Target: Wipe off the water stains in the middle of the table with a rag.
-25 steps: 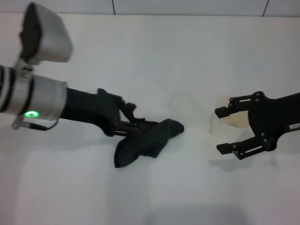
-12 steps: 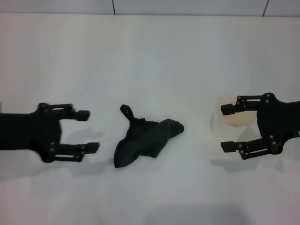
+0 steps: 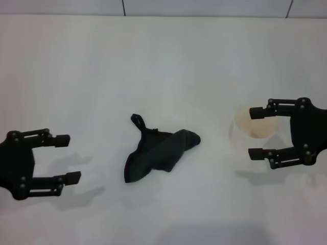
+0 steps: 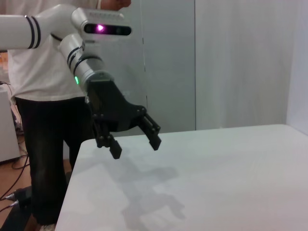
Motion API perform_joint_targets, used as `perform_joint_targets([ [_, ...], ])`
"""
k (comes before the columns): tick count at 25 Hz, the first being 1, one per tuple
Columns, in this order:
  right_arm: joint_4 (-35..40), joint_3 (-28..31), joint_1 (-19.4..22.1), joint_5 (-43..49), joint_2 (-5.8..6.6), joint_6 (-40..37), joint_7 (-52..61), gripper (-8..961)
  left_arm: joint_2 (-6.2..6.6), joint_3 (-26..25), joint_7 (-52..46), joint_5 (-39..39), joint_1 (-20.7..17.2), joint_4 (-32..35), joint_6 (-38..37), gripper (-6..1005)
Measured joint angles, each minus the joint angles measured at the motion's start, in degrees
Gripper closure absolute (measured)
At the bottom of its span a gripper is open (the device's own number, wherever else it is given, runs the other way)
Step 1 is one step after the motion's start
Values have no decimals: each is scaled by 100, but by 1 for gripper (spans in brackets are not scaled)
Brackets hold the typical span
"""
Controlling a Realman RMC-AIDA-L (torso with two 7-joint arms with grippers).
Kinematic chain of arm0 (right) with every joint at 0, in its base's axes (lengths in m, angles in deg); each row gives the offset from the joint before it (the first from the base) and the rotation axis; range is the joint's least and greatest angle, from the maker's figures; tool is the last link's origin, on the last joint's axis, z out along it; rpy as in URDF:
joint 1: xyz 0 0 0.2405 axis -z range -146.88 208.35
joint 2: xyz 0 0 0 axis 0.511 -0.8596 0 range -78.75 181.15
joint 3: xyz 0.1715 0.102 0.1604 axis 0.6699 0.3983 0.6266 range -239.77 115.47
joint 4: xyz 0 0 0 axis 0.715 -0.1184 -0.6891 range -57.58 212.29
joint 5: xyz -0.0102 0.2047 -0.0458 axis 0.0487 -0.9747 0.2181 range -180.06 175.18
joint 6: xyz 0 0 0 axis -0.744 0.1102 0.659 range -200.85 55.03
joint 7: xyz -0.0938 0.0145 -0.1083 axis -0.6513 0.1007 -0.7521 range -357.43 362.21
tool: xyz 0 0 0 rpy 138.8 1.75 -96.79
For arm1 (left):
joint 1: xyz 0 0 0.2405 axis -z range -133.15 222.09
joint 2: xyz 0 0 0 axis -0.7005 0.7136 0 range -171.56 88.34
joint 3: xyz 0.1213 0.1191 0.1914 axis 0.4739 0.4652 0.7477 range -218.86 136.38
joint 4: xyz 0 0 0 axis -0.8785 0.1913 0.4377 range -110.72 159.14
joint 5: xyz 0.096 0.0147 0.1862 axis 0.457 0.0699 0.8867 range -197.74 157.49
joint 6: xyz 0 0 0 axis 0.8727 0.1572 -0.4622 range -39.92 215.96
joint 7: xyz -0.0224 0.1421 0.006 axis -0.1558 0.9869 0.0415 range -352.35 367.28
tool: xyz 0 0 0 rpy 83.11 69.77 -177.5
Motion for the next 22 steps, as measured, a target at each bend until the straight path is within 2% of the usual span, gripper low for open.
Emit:
perform_joint_targets([
  [5,-23,68,43,-33,1,-46,-79,128,67,-92,121,-106,-219,2,-39,203],
  [9,-57,71,73,-55,1,-38,-151,128,79,-233,159,-117,-242,-40,-72,203],
  [22,-182,137,93,-154,1,-57,-273,128,27,-243,168,-84,-238,-47,-79,205],
])
